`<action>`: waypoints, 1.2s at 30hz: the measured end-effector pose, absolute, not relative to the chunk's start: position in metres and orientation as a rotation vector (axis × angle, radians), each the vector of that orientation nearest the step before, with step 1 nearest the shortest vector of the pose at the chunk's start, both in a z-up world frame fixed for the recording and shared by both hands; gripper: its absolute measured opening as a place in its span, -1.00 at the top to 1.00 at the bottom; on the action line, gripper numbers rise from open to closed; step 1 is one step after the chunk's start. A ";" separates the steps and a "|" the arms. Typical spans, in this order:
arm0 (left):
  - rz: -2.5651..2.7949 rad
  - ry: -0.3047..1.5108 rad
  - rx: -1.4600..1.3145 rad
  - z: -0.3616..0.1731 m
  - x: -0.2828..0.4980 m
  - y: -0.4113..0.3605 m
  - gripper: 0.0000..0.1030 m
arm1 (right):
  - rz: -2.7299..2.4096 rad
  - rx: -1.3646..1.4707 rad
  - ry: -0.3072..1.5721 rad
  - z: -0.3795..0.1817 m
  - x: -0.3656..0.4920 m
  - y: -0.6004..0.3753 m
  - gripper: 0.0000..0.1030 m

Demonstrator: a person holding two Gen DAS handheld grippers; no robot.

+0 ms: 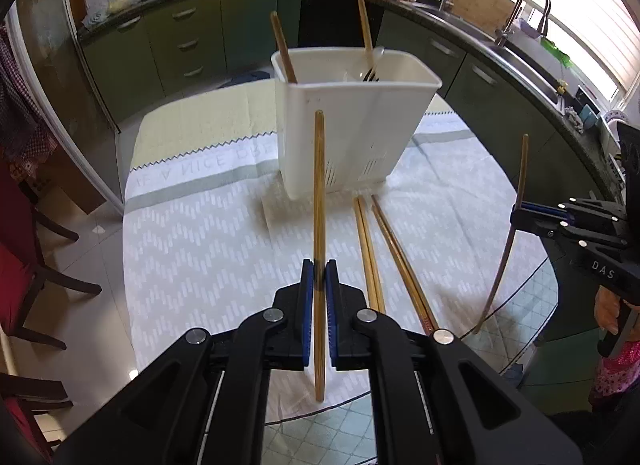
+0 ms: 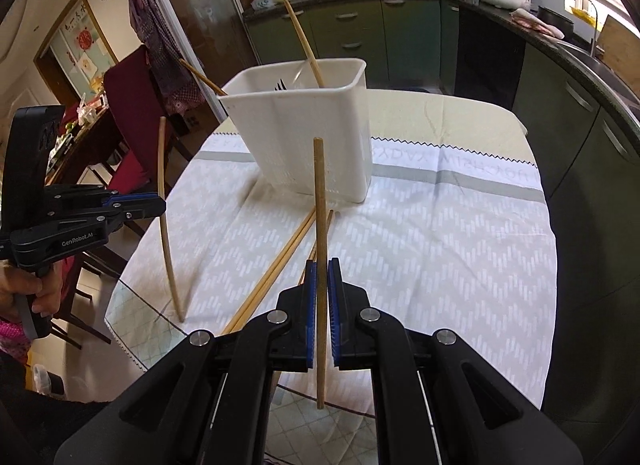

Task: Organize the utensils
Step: 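Lift both held chopsticks upright toward the white caddy, then carry both chopsticks over the white caddy and open both tools to drop them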

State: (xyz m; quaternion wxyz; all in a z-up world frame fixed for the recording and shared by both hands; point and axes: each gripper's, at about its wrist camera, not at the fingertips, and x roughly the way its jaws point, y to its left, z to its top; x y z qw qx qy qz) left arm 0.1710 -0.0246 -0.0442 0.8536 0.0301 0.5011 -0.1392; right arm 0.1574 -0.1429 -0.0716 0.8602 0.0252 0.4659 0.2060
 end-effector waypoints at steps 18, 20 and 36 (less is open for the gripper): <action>-0.314 0.963 0.076 -0.011 0.159 -0.029 0.88 | 0.464 0.037 0.908 -0.040 0.152 -0.138 0.87; -0.318 0.956 0.078 -0.008 0.159 -0.030 0.88 | 0.464 0.034 0.900 -0.036 0.153 -0.137 0.87; -0.354 0.790 0.081 0.075 0.161 -0.041 0.88 | 0.484 0.015 0.790 0.041 0.164 -0.137 0.87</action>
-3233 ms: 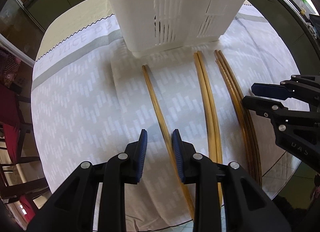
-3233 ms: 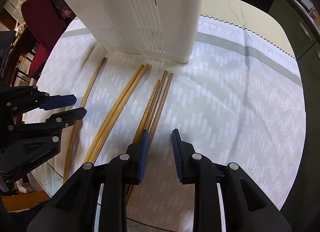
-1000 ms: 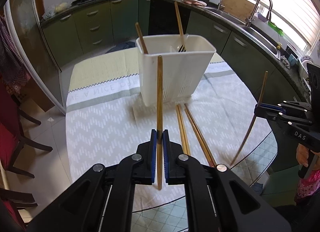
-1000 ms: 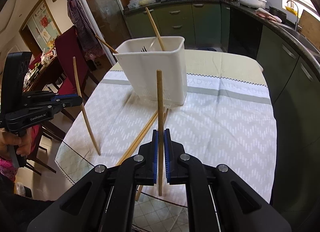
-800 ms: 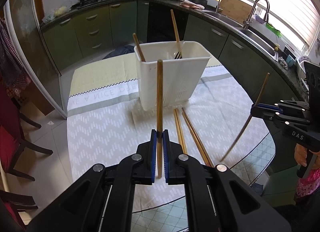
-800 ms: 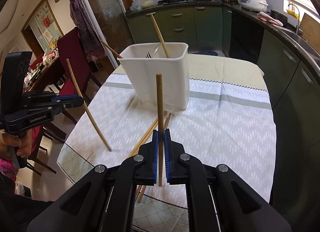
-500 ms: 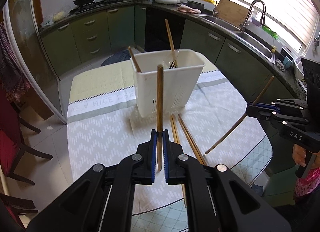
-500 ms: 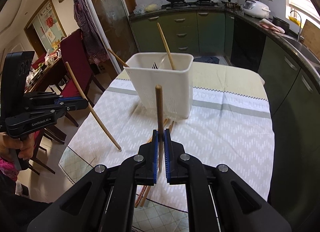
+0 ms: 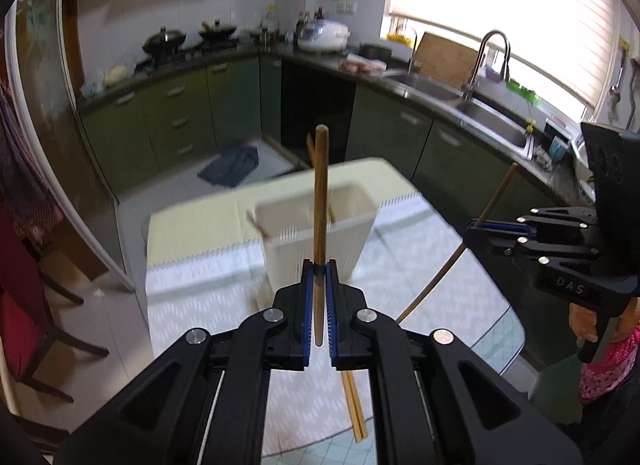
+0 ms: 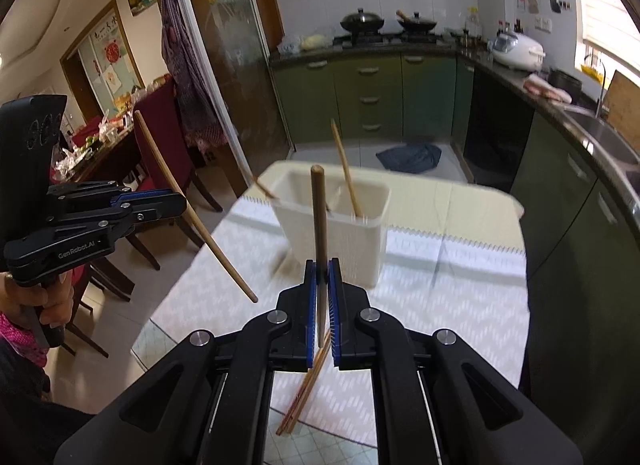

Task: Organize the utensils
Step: 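Carry both chopsticks over the white caddy and open both tools to drop them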

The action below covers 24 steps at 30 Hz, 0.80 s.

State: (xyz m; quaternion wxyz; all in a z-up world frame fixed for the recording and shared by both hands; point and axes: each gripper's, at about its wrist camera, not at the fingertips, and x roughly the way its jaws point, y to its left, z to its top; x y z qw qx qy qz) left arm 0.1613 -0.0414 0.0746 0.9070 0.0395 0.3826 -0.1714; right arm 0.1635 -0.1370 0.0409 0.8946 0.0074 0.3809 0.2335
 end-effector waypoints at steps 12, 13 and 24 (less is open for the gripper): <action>-0.302 0.554 0.054 0.153 0.200 -0.053 0.88 | 0.436 0.047 0.595 0.135 0.209 -0.138 0.87; -0.298 0.550 0.057 0.151 0.205 -0.055 0.88 | 0.423 0.045 0.582 0.139 0.216 -0.137 0.87; -0.248 0.753 0.033 0.067 0.269 -0.058 0.88 | 0.360 -0.013 0.748 0.063 0.291 -0.110 0.87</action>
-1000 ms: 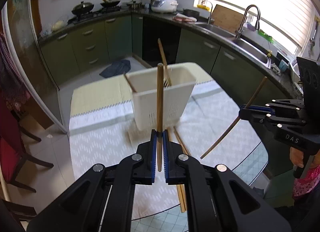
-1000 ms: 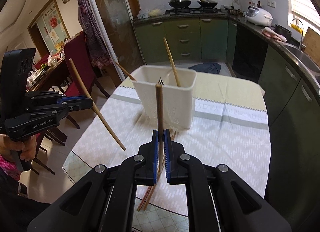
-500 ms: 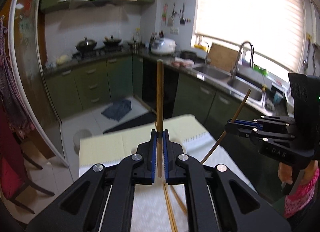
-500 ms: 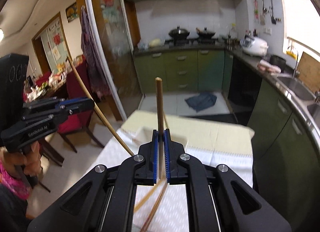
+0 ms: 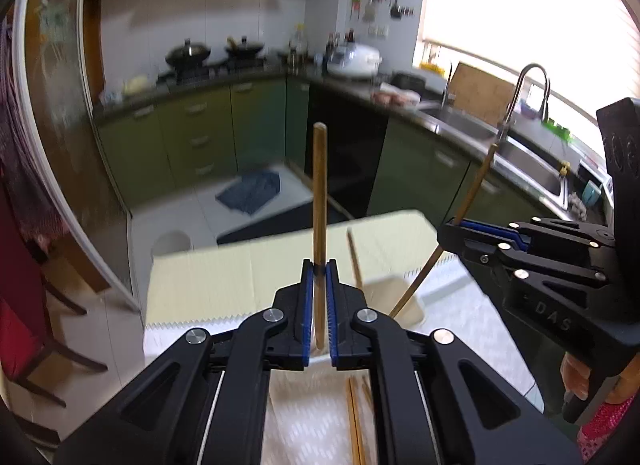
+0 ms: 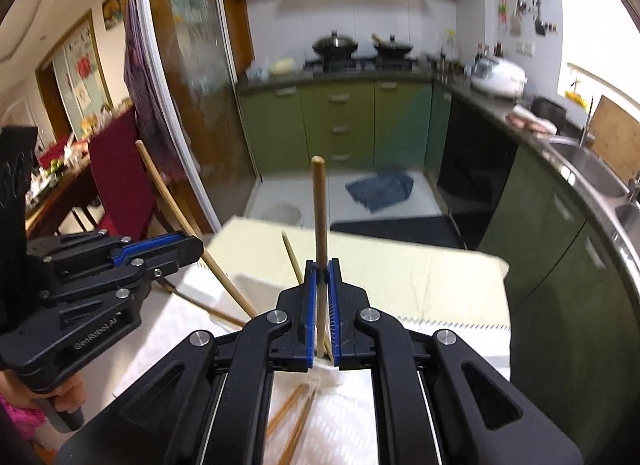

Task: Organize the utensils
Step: 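Carry both chopsticks over the white caddy and open both tools to drop them, then move both tools back down to the remaining chopsticks on the cloth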

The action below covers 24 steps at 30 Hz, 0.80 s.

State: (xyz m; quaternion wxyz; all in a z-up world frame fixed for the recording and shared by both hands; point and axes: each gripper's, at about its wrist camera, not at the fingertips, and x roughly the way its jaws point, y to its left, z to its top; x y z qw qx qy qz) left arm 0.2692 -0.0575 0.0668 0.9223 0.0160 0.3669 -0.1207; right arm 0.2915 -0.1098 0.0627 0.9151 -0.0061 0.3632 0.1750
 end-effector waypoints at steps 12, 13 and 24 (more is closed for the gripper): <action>-0.257 0.761 0.061 0.065 0.248 -0.051 0.39 | 0.389 0.006 0.743 0.055 0.280 -0.117 0.61; -0.260 0.759 0.070 0.066 0.242 -0.052 0.39 | 0.392 0.009 0.733 0.059 0.275 -0.118 0.61; -0.361 0.993 0.141 -0.008 0.187 -0.065 0.39 | 0.404 0.036 0.784 0.041 0.191 -0.164 0.38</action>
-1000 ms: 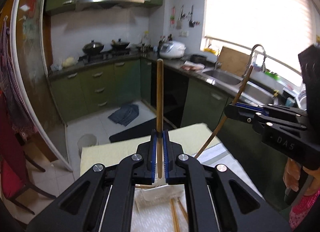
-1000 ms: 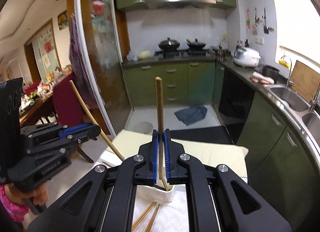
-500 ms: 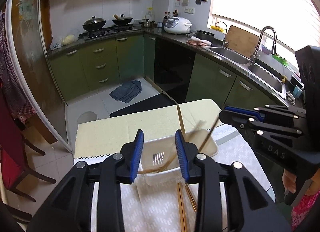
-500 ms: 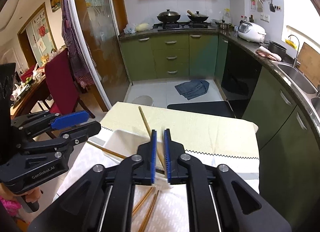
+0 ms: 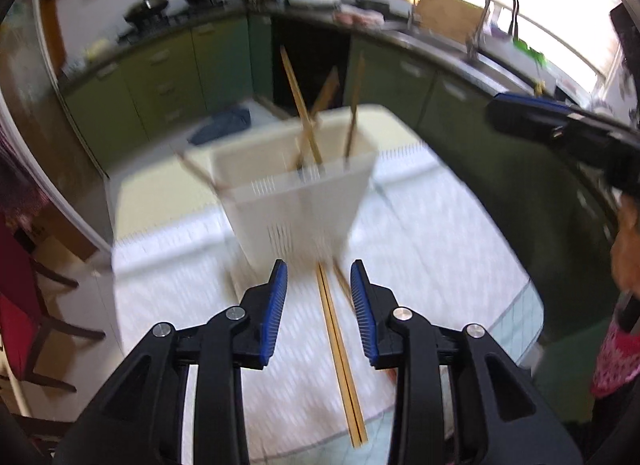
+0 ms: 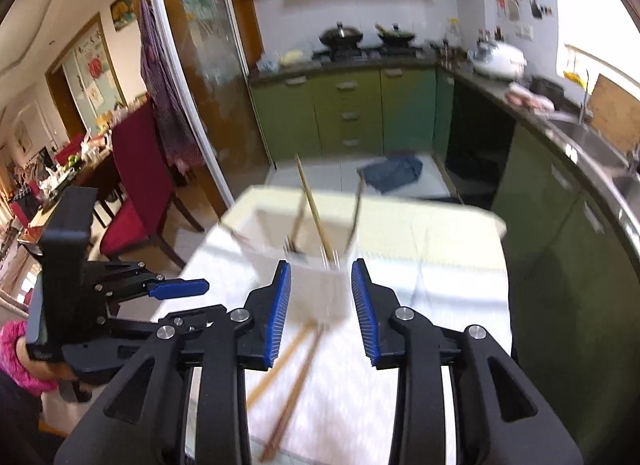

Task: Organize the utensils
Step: 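Move both tools back down to the remaining chopsticks on the cloth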

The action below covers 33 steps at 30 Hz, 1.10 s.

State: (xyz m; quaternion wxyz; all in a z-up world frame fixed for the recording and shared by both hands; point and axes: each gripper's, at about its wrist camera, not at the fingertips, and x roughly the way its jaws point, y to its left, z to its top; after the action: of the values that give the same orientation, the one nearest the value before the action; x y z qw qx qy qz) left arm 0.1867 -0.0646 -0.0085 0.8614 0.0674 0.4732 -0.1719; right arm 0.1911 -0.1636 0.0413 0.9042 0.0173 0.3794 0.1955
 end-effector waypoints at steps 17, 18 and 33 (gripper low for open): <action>-0.307 1.319 0.141 -0.146 0.209 -0.078 0.39 | 0.333 0.105 1.026 -0.073 0.178 -0.212 0.38; -0.304 1.323 0.146 -0.148 0.210 -0.079 0.39 | 0.337 0.106 1.029 -0.073 0.182 -0.210 0.38; -0.283 1.329 0.214 -0.164 0.218 -0.101 0.36 | 0.398 -0.024 1.196 -0.146 0.205 -0.128 0.27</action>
State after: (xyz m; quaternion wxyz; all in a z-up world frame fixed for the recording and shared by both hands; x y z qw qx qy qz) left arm 0.2184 -0.1015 -0.1640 0.7727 0.0987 0.6134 -0.1304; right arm 0.2046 -0.1284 -0.1460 0.8077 -0.0113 0.5593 0.1860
